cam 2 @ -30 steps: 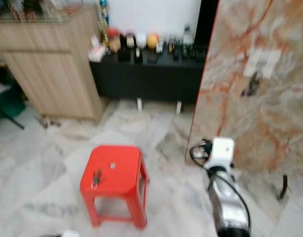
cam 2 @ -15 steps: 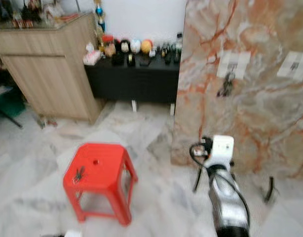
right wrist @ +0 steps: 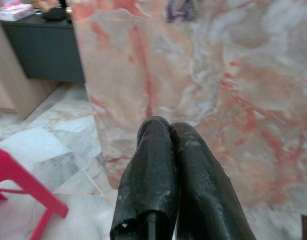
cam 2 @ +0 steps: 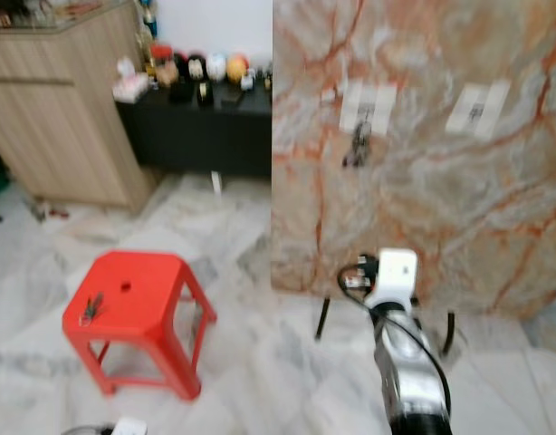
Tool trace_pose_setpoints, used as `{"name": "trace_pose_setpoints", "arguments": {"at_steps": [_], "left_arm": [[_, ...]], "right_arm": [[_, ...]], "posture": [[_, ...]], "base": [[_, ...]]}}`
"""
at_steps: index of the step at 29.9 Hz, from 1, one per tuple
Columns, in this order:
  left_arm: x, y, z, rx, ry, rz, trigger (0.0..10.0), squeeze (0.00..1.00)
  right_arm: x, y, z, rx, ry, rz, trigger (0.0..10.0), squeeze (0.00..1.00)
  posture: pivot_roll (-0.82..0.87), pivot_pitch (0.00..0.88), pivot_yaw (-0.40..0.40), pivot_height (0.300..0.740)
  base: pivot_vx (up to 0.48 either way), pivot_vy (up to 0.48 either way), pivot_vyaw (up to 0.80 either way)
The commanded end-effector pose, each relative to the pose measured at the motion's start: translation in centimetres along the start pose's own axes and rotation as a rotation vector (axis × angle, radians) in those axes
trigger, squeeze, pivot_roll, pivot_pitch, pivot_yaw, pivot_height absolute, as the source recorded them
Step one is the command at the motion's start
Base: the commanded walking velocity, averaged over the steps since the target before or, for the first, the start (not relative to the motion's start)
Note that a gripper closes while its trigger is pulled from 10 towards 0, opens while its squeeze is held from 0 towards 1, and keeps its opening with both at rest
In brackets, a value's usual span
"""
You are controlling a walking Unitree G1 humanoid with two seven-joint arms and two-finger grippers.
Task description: Hang keys on a hook
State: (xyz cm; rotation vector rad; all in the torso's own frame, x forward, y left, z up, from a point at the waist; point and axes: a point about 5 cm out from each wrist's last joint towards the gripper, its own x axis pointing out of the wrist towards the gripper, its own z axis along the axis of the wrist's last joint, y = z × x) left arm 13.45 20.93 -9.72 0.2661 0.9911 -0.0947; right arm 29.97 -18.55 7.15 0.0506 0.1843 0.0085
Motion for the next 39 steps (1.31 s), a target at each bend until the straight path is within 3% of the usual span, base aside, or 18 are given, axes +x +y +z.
{"name": "trace_pose_setpoints", "arguments": {"at_steps": [1, 3, 4, 5, 6, 7, 9, 14, 16, 19, 21, 24, 33, 36, 39], "left_arm": [[-0.1, 0.1, -0.4, 0.034, 0.000, 0.023, 10.0, 0.00], [0.1, 1.7, 1.6, 0.076, -0.082, 0.090, 10.0, 0.00], [0.1, 1.7, 1.6, 0.076, -0.082, 0.090, 10.0, 0.00], [0.1, 2.9, 3.1, 0.089, -0.156, 0.154, 10.0, 0.00], [0.1, 2.9, 3.1, 0.089, -0.156, 0.154, 10.0, 0.00], [-0.1, 5.0, 5.4, 0.113, -0.259, 0.233, 10.0, 0.00], [-0.6, 7.5, 7.5, 0.112, -0.344, 0.276, 10.0, 0.00], [-1.5, 9.0, 12.4, 0.162, -0.547, 0.304, 10.0, 0.00], [-1.7, 8.9, 13.5, 0.171, -0.593, 0.295, 10.0, 0.00], [-2.3, 8.0, 16.1, 0.180, -0.711, 0.215, 10.0, 0.00], [-2.6, 7.0, 17.9, 0.191, -0.779, 0.136, 10.0, 0.00], [-3.3, 5.7, 20.4, 0.222, -0.858, 0.015, 10.0, 0.00], [-4.8, 2.3, 23.4, 0.288, -0.914, -0.307, 10.0, 0.00], [-5.0, 1.9, 23.5, 0.377, -0.881, -0.386, 10.0, 0.00], [-5.4, 2.0, 23.8, 0.376, -0.872, -0.444, 10.0, 0.00]], "right_arm": [[0.3, -0.4, 0.4, -0.019, 0.002, -0.009, 10.0, 0.00], [0.5, -0.9, 0.2, -0.051, 0.035, -0.012, 10.0, 0.00], [0.5, -0.9, 0.2, -0.051, 0.035, -0.012, 10.0, 0.00], [0.6, -1.0, -0.2, -0.062, 0.075, 0.007, 10.0, 0.00], [0.6, -1.0, -0.2, -0.062, 0.075, 0.007, 10.0, 0.00], [0.7, -0.8, -0.4, -0.070, 0.095, 0.038, 10.0, 0.00], [0.7, -0.1, -0.8, -0.095, 0.125, 0.116, 10.0, 0.00], [0.9, -0.4, -1.4, -0.165, 0.197, 0.149, 10.0, 0.00], [1.0, -0.4, -1.3, -0.173, 0.192, 0.157, 10.0, 0.00], [1.1, 0.2, -1.0, -0.176, 0.216, 0.273, 10.0, 0.00], [1.1, 0.8, -0.7, -0.224, 0.222, 0.363, 10.0, 0.00], [1.4, 1.4, 0.4, -0.222, 0.209, 0.461, 10.0, 0.00], [1.6, 2.8, 2.1, -0.375, 0.218, 0.755, 10.0, 0.00], [1.6, 3.8, 3.3, -0.396, 0.194, 0.887, 10.0, 0.00], [1.2, 4.4, 3.6, -0.456, 0.196, 1.007, 10.0, 0.00]], "posture": [[0.03, 0.000, -0.004, 0.740], [0.02, 0.000, -0.006, 0.740], [0.02, 0.000, -0.006, 0.740], [0.02, 0.000, -0.007, 0.740], [0.02, 0.000, -0.007, 0.740], [0.02, 0.000, -0.009, 0.740], [0.02, 0.000, -0.011, 0.740], [0.02, 0.000, -0.021, 0.740], [0.02, 0.000, -0.021, 0.740], [0.02, 0.000, -0.020, 0.740], [0.02, 0.000, -0.021, 0.740], [0.01, 0.000, -0.027, 0.740], [0.01, 0.000, -0.032, 0.740], [0.01, 0.000, -0.042, 0.740], [0.01, 0.000, -0.048, 0.740]], "base": [[0.000, 0.000, 0.00], [0.000, 0.000, 0.00], [0.000, 0.000, 0.00], [0.000, 0.000, 0.00], [0.000, 0.000, 0.00], [0.000, 0.000, 0.00], [0.000, 0.000, 0.00], [0.000, 0.000, 0.00], [0.000, 0.000, 0.00], [0.000, 0.000, 0.00], [0.000, 0.000, 0.00], [0.000, 0.000, 0.00], [0.000, 0.000, 0.00], [0.000, 0.000, 0.00], [0.000, 0.000, 0.00]]}}
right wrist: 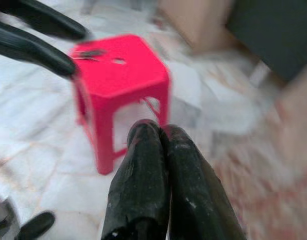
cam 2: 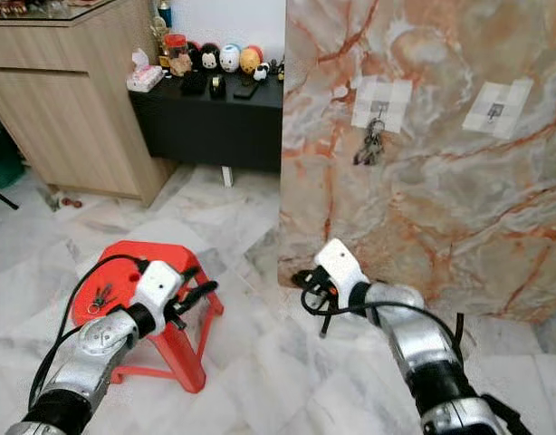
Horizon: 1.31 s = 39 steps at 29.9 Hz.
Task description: Hang keys on a hook
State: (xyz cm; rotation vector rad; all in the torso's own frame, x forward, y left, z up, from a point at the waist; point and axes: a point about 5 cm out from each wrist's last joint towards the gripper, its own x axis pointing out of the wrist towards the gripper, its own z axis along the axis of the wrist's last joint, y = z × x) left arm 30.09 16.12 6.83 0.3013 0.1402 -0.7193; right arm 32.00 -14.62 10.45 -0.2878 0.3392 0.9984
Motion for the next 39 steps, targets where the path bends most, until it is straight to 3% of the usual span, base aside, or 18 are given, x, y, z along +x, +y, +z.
{"name": "trace_pose_setpoints", "arguments": {"at_steps": [1, 5, 16, 24, 28, 34, 37, 39], "left_arm": [[-0.1, 0.4, 0.7, -0.004, -0.008, -0.037, 10.0, 0.00], [-0.4, -0.4, 1.0, -0.039, 0.022, -0.190, 10.0, 0.00], [-0.7, -2.4, 2.8, -0.186, -0.021, -0.382, 10.0, 0.00], [-0.7, -3.1, 3.6, -0.286, -0.073, -0.433, 10.0, 0.00], [-2.1, -3.8, 2.9, -0.330, -0.026, -0.537, 10.0, 0.00], [-3.4, -4.2, 1.2, -0.369, 0.059, -0.610, 10.0, 0.00], [-3.5, -4.6, 1.6, -0.416, 0.024, -0.642, 10.0, 0.00], [-3.4, -4.8, 2.3, -0.469, -0.051, -0.649, 10.0, 0.00]], "right_arm": [[0.0, 0.5, 0.3, -0.052, 0.008, 0.081, 10.0, 0.00], [-0.3, 1.3, 0.5, -0.133, 0.041, 0.245, 10.0, 0.00], [-0.2, 3.6, 1.8, -0.250, 0.002, 0.541, 10.0, 0.00], [0.1, 4.4, 3.0, -0.291, -0.029, 0.629, 10.0, 0.00], [0.0, 4.6, 3.1, -0.316, -0.032, 0.666, 10.0, 0.00], [-0.4, 4.7, 3.4, -0.330, -0.042, 0.718, 10.0, 0.00], [-0.3, 4.8, 3.7, -0.338, -0.040, 0.723, 10.0, 0.00], [-0.3, 5.5, 4.1, -0.337, -0.073, 0.766, 10.0, 0.00]], "posture": [[0.01, 0.000, -0.049, 0.740], [0.01, 0.000, -0.056, 0.740], [0.01, 0.000, -0.075, 0.740], [0.01, 0.000, -0.078, 0.740], [0.01, 0.000, -0.080, 0.740], [0.01, 0.000, -0.084, 0.740], [0.01, 0.000, -0.083, 0.740], [0.01, 0.000, -0.084, 0.740]], "base": [[0.000, 0.000, 0.00], [0.000, 0.000, 0.00], [0.000, 0.000, 0.00], [0.000, 0.000, 0.00], [0.000, 0.000, 0.00], [0.000, 0.000, 0.00], [0.000, 0.000, 0.00], [0.000, 0.000, 0.00]]}}
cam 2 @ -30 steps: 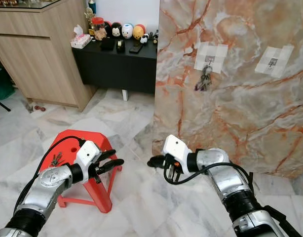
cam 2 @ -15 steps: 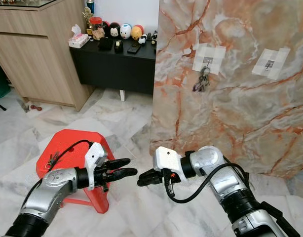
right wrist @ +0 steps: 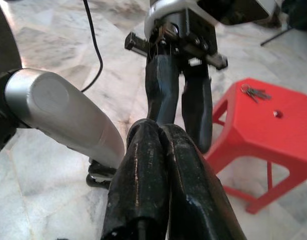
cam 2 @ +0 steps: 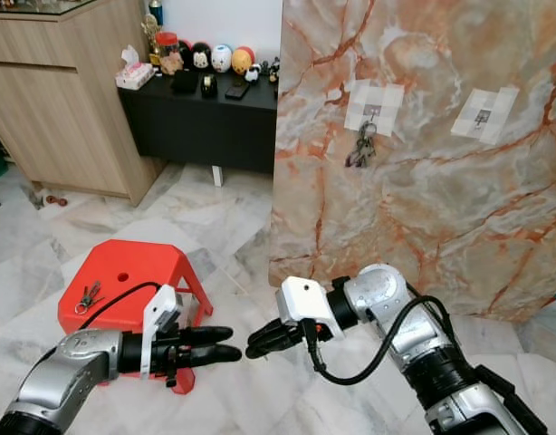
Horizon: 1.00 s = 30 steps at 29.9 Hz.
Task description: Hang keys on a hook
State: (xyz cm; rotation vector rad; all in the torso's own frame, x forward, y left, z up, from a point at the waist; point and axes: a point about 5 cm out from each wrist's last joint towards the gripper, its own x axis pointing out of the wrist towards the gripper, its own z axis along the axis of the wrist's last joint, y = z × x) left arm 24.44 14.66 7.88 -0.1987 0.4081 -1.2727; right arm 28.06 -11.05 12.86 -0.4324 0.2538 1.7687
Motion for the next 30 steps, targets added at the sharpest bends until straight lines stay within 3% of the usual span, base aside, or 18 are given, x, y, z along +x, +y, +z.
{"name": "trace_pose_setpoints", "arguments": {"at_steps": [1, 6, 14, 17, 24, 30], "left_arm": [[0.4, -0.5, 0.9, 0.010, -0.059, -0.038, 10.0, 0.00], [0.3, -1.1, 0.3, 0.070, -0.006, -0.082, 10.0, 0.00], [-0.1, -1.7, 0.7, 0.085, 0.014, -0.124, 10.0, 0.00], [-0.5, -2.0, 0.4, 0.127, 0.025, -0.127, 10.0, 0.00], [-0.6, -2.4, 1.1, 0.223, -0.074, -0.146, 10.0, 0.00], [-0.1, -2.3, 1.2, 0.226, -0.081, -0.157, 10.0, 0.00]], "right_arm": [[0.3, 0.2, 1.4, -0.045, -0.032, 0.057, 10.0, 0.00], [-0.1, 1.0, 1.3, -0.059, -0.025, 0.131, 10.0, 0.00], [-0.7, 1.0, 1.1, -0.049, 0.001, 0.147, 10.0, 0.00], [-1.0, 0.9, 0.8, -0.039, 0.014, 0.140, 10.0, 0.00], [-1.4, 0.8, 0.9, -0.036, 0.024, 0.138, 10.0, 0.00], [-1.2, 0.8, 1.3, -0.053, 0.027, 0.150, 10.0, 0.00]], "posture": [[0.01, 0.000, -0.084, 0.740], [0.00, 0.000, -0.087, 0.740], [0.01, 0.000, -0.087, 0.740], [0.01, 0.000, -0.087, 0.740], [0.01, 0.000, -0.090, 0.740], [0.01, 0.000, -0.092, 0.740]], "base": [[0.000, 0.000, 0.00], [0.000, 0.000, 0.00], [0.000, 0.000, 0.00], [0.000, 0.000, 0.00], [0.000, 0.000, 0.00], [0.000, 0.000, 0.00]]}}
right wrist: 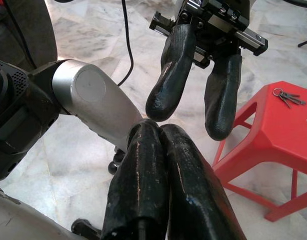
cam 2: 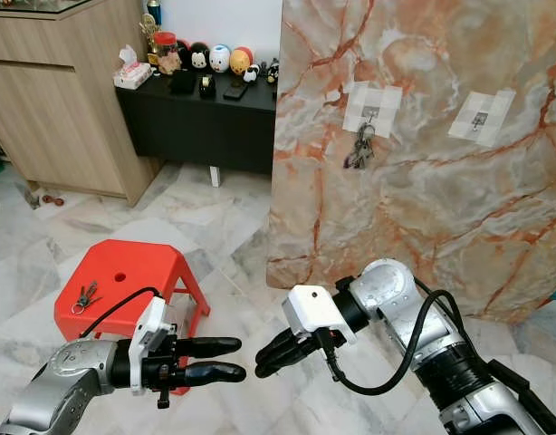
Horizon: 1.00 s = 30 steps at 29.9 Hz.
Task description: Hang keys on a hook
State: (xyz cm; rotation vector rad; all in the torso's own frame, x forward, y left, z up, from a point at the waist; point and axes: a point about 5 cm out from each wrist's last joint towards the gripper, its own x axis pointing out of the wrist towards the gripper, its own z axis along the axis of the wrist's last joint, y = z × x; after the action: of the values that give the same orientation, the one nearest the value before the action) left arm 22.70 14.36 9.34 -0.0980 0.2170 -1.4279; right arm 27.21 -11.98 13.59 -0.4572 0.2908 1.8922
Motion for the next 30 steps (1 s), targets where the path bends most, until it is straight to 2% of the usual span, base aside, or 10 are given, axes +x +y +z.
{"name": "trace_pose_setpoints", "arguments": {"at_steps": [1, 11, 18, 30], "left_arm": [[0.5, -0.1, 0.6, 0.028, -0.029, -0.033, 10.0, 0.00], [0.9, 0.0, 0.0, 0.025, 0.001, -0.041, 10.0, 0.00], [1.3, -0.1, 0.5, 0.004, -0.062, -0.065, 10.0, 0.00], [1.7, -0.6, 0.4, 0.016, -0.058, -0.103, 10.0, 0.00]], "right_arm": [[-0.1, -0.1, 1.1, -0.047, -0.001, 0.032, 10.0, 0.00], [0.0, -0.1, 1.4, -0.058, -0.022, 0.040, 10.0, 0.00], [0.3, -0.2, 1.7, -0.059, -0.040, 0.045, 10.0, 0.00], [0.5, -0.7, 2.2, -0.070, -0.068, 0.038, 10.0, 0.00]], "posture": [[0.01, 0.000, -0.092, 0.740], [0.01, 0.000, -0.089, 0.740], [0.01, 0.000, -0.090, 0.740], [0.01, 0.000, -0.096, 0.740]], "base": [[0.000, 0.000, 0.00], [0.000, 0.000, 0.00], [0.000, 0.000, 0.00], [0.000, 0.000, 0.00]]}}
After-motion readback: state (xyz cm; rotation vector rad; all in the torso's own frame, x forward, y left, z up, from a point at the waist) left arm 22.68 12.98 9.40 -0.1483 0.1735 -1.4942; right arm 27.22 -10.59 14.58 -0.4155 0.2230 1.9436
